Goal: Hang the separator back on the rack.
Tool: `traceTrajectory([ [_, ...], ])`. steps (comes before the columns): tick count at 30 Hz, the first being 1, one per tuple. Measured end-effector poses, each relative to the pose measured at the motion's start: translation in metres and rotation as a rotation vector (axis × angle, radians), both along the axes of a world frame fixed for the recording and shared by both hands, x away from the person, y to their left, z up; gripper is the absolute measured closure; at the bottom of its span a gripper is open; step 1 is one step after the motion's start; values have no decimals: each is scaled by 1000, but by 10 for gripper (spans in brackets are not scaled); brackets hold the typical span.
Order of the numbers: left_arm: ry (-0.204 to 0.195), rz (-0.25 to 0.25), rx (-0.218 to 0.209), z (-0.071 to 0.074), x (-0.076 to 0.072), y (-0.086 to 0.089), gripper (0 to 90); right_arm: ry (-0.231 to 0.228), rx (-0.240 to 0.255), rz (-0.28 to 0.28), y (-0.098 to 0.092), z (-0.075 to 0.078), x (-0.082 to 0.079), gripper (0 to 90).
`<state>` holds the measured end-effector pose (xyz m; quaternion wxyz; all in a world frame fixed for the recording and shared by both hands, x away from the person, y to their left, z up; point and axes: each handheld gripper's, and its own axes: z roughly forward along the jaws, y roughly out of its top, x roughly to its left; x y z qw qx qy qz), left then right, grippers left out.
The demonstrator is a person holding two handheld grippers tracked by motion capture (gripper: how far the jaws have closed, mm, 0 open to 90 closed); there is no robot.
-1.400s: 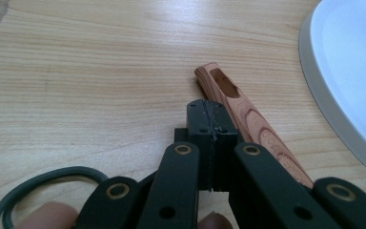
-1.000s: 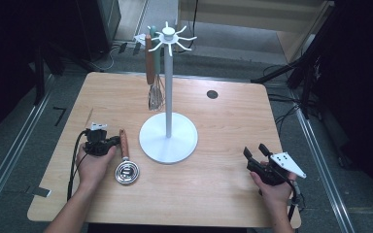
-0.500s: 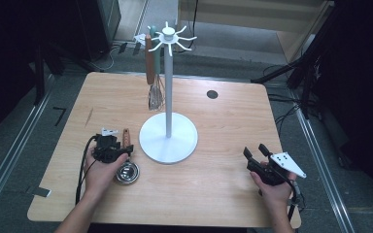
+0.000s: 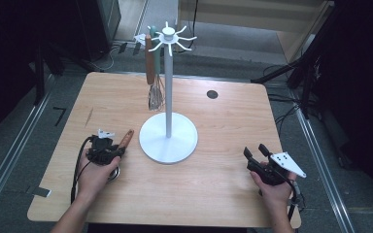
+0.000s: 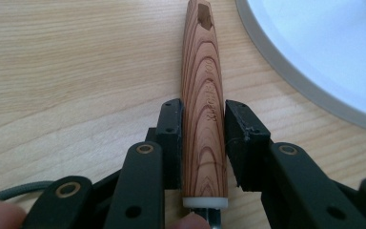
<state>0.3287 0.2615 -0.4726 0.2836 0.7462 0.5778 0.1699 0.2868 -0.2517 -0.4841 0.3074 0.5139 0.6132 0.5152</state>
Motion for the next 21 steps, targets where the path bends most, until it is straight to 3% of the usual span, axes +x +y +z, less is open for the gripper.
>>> traceTrajectory([
  [5, 13, -19, 19, 2, -3, 6, 703, 2, 3, 0, 1, 0, 0, 374],
  [11, 29, -26, 70, 8, 1, 5, 575, 3, 6, -1, 1, 0, 0, 375],
  [16, 82, -49, 111, 13, 9, 1, 562, 5, 6, 0, 1, 0, 0, 375],
  [17, 116, -63, 130, 14, 14, -1, 568, 6, 5, 1, 1, 0, 1, 375],
  [19, 131, -64, 142, 14, 15, -3, 589, 7, 6, 1, 1, 0, 0, 375],
  [20, 166, -82, 158, 14, 18, -4, 598, 8, 8, 1, 0, 0, 0, 375],
  [21, 174, -83, 167, 14, 19, -4, 603, 7, 7, 0, 0, 0, 0, 375],
])
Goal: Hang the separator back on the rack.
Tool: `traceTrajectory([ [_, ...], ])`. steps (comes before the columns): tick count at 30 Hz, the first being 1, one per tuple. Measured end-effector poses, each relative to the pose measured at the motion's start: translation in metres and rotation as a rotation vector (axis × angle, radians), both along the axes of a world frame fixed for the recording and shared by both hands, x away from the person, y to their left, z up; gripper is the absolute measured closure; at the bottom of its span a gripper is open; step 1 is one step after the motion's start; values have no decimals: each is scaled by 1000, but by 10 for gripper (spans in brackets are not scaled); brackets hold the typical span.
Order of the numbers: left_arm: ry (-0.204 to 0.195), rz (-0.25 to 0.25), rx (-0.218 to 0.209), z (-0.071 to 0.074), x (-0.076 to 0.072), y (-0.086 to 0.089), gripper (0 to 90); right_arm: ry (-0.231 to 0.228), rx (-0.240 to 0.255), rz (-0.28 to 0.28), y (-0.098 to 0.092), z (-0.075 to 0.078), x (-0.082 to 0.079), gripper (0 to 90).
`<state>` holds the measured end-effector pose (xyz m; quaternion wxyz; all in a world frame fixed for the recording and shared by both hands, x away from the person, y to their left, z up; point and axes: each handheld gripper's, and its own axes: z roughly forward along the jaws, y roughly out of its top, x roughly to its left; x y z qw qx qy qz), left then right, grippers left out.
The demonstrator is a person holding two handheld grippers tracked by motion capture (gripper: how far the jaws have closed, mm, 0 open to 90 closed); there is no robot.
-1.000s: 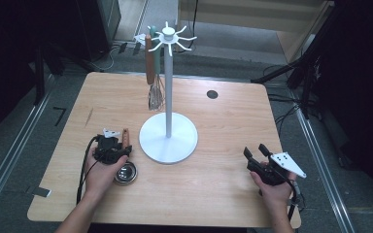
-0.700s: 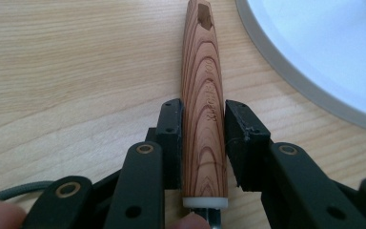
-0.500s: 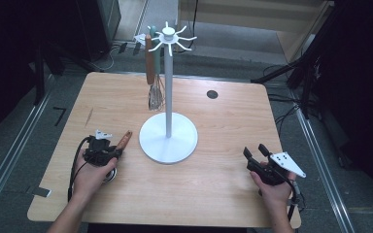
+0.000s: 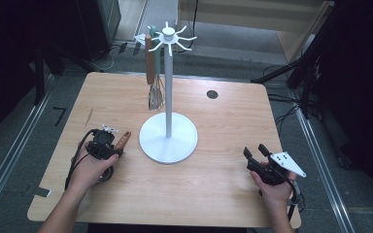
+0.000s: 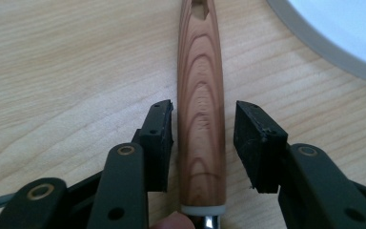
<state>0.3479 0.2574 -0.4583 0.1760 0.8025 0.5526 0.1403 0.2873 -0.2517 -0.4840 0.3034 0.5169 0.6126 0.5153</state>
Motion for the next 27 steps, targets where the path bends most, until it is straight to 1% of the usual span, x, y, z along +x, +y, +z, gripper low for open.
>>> traceTrajectory([
  [2, 15, 4, -2, 1, 2, 0, 628, 2, 3, -1, 0, 0, 0, 376],
  [3, 19, 2, 4, 1, 2, 0, 637, 3, 5, -3, -1, 0, 0, 376],
  [4, 32, 0, 12, 2, 3, 0, 642, 2, 4, -3, -1, 0, 0, 377],
  [5, 40, 0, 12, 2, 4, 1, 641, 2, 4, -3, -1, 0, 0, 377],
  [6, 44, 4, 13, 3, 5, 1, 633, 3, 5, -2, -1, 0, 0, 376],
  [7, 52, 9, 26, 3, 5, 1, 619, 2, 4, -2, -1, 0, 0, 377],
  [10, 75, 34, 37, 4, 9, 3, 542, 1, 1, 2, 0, 0, 0, 376],
  [12, 78, 30, 39, 4, 9, 3, 546, 3, 1, 2, 0, 0, 0, 377],
  [14, 82, -1, 41, 5, 9, 3, 616, 3, 1, 2, 0, 0, 0, 377],
  [15, 82, -7, 43, 5, 9, 3, 667, 6, 0, 2, 0, 0, 0, 377],
  [17, 88, -15, 40, 5, 9, 3, 684, 8, 4, 0, 0, -1, 1, 377],
  [18, 94, -20, 40, 6, 9, 4, 686, 8, 4, 1, 0, -1, 1, 377],
  [21, 98, -27, 44, 6, 10, 3, 685, 10, 3, 2, 0, -1, 1, 377],
  [24, 95, -36, 49, 6, 10, 2, 675, 12, 2, 3, 1, -1, 1, 379],
  [26, 94, -41, 52, 5, 10, 1, 636, 12, 3, 2, 1, -1, 1, 380],
  [27, 94, -41, 52, 5, 10, 1, 636, 12, 3, 2, 1, -1, 1, 380],
])
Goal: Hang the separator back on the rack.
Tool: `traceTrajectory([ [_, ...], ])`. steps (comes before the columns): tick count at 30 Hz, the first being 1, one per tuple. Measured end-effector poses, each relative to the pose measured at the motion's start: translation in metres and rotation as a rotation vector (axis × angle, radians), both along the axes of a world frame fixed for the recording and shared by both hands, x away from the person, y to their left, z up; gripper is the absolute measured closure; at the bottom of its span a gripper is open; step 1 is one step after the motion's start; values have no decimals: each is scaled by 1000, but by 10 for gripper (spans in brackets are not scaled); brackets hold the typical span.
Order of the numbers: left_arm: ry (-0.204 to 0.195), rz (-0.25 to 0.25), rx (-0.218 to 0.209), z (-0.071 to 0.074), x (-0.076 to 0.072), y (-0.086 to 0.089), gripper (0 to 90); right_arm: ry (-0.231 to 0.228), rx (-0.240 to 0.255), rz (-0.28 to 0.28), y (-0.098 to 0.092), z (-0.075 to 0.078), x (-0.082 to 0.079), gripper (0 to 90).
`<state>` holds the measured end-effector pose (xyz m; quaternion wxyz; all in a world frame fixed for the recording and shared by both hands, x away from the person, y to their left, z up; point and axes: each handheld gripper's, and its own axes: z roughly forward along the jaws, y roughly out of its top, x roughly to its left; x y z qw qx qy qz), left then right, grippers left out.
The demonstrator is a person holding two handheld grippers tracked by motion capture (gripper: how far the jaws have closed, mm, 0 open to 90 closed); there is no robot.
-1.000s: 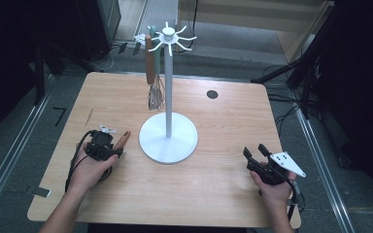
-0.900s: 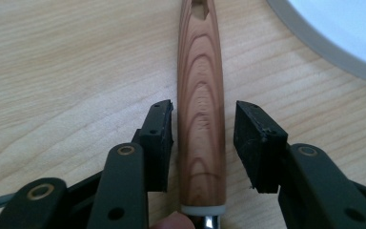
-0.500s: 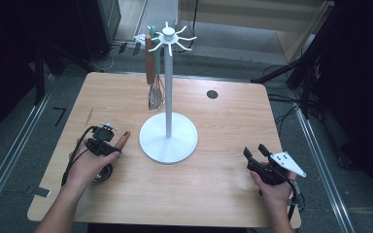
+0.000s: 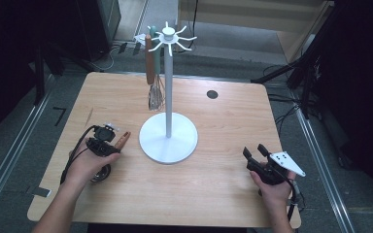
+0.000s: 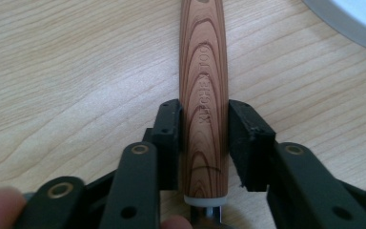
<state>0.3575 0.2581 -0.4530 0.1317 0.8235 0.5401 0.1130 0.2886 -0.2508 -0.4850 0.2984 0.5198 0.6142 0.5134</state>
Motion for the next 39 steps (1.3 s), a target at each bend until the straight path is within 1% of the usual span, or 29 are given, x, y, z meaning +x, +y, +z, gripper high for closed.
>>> traceTrajectory([
  [2, 5, -9, -6, 0, 0, 0, 681, 1, -1, 1, 0, 0, 0, 381],
  [5, 21, -23, 3, 1, 2, -1, 688, 1, 0, 0, 0, 0, 0, 382],
  [9, 46, -28, 15, 2, 5, -3, 690, 3, -2, -1, 0, 0, 0, 383],
  [13, 62, -30, 15, 3, 8, -2, 688, 5, -4, -2, 0, -1, 1, 384],
  [16, 80, -35, 13, 3, 10, -2, 684, 9, -4, -2, 0, -1, 1, 385],
  [17, 80, -35, 13, 3, 10, -2, 682, 9, -4, -2, 0, -1, 1, 385],
  [18, 100, -41, 18, 4, 13, -3, 675, 9, -7, -1, 1, -1, 1, 386],
  [20, 118, -49, 26, 4, 15, -5, 644, 9, -6, -2, 1, -1, 1, 386],
  [21, 118, -49, 26, 4, 15, -5, 626, 9, -6, -2, 1, -1, 1, 386],
  [22, 126, -48, 35, 4, 15, -8, 618, 9, -6, -2, 1, -1, 1, 387],
  [23, 132, -52, 56, 4, 17, -10, 616, 9, -6, -2, 1, -1, 1, 387],
  [25, 144, -56, 67, 5, 19, -10, 634, 11, -5, -2, 1, -1, 1, 387],
  [26, 144, -56, 67, 5, 19, -10, 665, 11, -5, -2, 1, -1, 1, 387],
  [27, 160, -58, 58, 6, 22, -7, 684, 10, -6, -1, 1, -1, 1, 388],
  [28, 163, -61, 58, 6, 22, -7, 687, 12, -4, 0, 1, -1, 1, 388],
  [29, 161, -68, 64, 6, 22, -8, 688, 12, -4, -1, 1, -1, 1, 388],
  [31, 154, -64, 75, 6, 21, -10, 695, 14, -5, -1, 2, -1, 1, 389],
  [32, 152, -60, 68, 6, 21, -9, 696, 12, -6, -1, 2, -1, 2, 389],
  [33, 144, -58, 66, 6, 20, -9, 697, 12, -5, -2, 2, -1, 2, 389],
  [34, 144, -58, 66, 6, 20, -9, 698, 12, -5, -2, 2, -1, 2, 389],
  [35, 116, -55, 55, 5, 18, -7, 700, 12, -6, -1, 2, -1, 2, 390],
  [36, 116, -55, 55, 5, 18, -7, 700, 12, -6, -1, 2, -1, 2, 390],
  [37, 108, -49, 40, 4, 16, -6, 701, 12, -7, -2, 2, -1, 2, 390],
  [38, 95, -56, 37, 4, 14, -5, 702, 12, -7, -2, 2, -1, 2, 391],
  [39, 95, -60, 37, 4, 14, -4, 702, 12, -6, -3, 2, -1, 2, 391],
])
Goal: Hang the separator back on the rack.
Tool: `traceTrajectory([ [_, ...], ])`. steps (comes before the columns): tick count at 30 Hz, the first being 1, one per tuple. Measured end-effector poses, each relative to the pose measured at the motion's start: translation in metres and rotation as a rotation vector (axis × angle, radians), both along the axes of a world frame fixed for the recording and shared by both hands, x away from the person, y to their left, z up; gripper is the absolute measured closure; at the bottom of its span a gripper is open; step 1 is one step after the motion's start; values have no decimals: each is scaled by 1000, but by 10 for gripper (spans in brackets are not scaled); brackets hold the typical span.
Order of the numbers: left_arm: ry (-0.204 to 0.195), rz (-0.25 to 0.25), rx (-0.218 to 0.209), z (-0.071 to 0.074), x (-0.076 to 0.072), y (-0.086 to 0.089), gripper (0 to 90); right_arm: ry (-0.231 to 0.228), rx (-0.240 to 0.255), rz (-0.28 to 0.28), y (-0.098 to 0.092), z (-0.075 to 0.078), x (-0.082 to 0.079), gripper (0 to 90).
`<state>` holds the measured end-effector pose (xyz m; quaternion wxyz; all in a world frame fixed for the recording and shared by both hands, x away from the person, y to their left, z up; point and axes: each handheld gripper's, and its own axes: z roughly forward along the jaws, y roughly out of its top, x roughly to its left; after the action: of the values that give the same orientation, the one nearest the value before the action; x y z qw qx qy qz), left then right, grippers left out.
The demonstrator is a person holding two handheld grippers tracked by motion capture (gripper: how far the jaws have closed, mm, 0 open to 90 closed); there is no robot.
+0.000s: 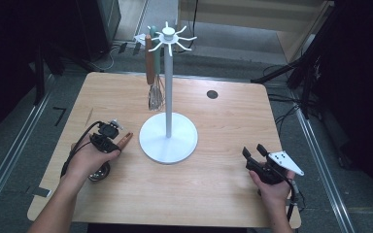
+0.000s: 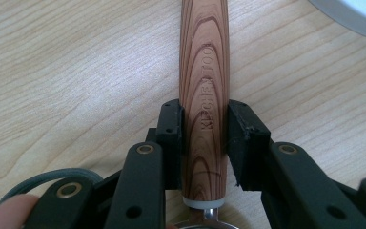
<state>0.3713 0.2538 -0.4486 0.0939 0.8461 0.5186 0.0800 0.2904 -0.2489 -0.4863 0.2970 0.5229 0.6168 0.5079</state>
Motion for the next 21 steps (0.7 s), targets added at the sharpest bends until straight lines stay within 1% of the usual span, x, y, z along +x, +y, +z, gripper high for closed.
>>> traceTrajectory([
  [2, -1, -8, 1, 0, -1, 1, 702, -1, -2, 0, 0, 0, 0, 392],
  [3, -11, -8, -2, 0, -1, 1, 703, -1, -2, 0, 0, 0, 0, 392],
  [5, -10, -7, -6, 0, -2, 2, 703, -3, -3, 0, 0, 0, 0, 392],
  [6, -18, -11, -6, -1, -3, 3, 703, -3, -4, 0, -1, 0, 0, 392],
  [12, -38, -6, -42, 0, -8, 9, 703, 0, -1, -2, -1, 0, 0, 392],
  [13, -38, -6, -42, 0, -8, 9, 702, 0, -1, -2, -1, 0, 0, 392],
  [15, -57, 0, -71, 2, -11, 13, 702, 1, -2, -3, -1, 0, 0, 393],
  [17, -63, -3, -96, 3, -13, 16, 702, 1, -1, -2, -1, 0, 0, 392],
  [19, -91, -6, -109, 4, -15, 18, 702, 1, 0, -2, -1, 0, 0, 393],
  [20, -91, -6, -109, 4, -15, 18, 702, 1, 0, -2, -1, 0, 0, 393],
  [21, -93, -8, -132, 4, -16, 20, 702, -1, -1, -3, -1, 0, 0, 392],
])
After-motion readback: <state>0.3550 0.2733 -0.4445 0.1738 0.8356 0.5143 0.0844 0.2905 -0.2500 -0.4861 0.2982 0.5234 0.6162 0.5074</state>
